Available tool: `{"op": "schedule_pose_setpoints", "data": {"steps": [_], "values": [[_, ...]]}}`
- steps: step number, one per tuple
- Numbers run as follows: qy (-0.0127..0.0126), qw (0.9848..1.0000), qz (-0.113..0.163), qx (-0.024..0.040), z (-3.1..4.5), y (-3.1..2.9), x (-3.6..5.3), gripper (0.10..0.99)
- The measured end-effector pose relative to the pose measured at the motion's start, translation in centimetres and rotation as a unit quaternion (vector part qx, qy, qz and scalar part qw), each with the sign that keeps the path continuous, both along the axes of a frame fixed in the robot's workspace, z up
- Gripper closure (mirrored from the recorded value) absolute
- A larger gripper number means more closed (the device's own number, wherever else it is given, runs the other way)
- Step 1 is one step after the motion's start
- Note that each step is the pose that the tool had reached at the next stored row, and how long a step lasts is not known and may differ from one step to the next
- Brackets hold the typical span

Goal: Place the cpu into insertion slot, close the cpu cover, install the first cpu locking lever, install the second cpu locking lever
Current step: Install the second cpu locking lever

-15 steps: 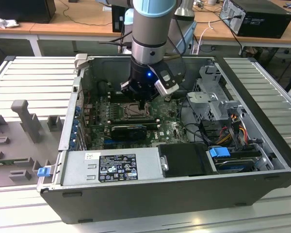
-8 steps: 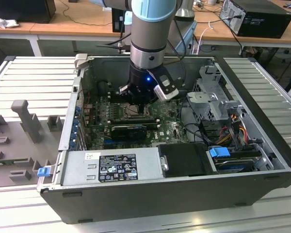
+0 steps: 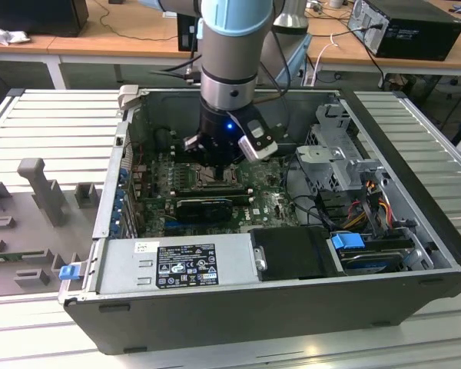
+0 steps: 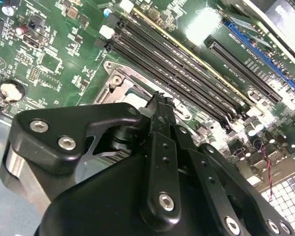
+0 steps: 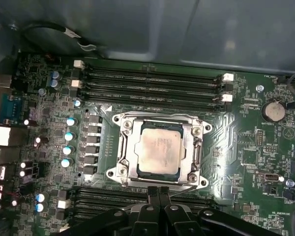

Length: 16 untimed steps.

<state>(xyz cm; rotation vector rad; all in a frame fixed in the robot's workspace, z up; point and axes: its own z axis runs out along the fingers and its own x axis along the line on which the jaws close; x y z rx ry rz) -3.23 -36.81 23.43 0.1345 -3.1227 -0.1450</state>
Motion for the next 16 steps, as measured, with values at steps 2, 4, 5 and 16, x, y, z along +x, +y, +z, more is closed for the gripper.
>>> {"op": "schedule_pose_setpoints", "data": {"steps": [2,4,5,16], "values": [[0.0000,1.0000,0.000,0.0006,-0.01,-0.01,-0.19,0.980],[0.0000,1.0000,0.000,0.0017,-0.05,-0.05,-0.48,0.980],[0.0000,1.0000,0.000,0.0020,-0.06,-0.06,-0.55,0.980],[0.0000,1.0000,0.001,0.0047,-0.89,-0.70,-1.77,0.980]]}}
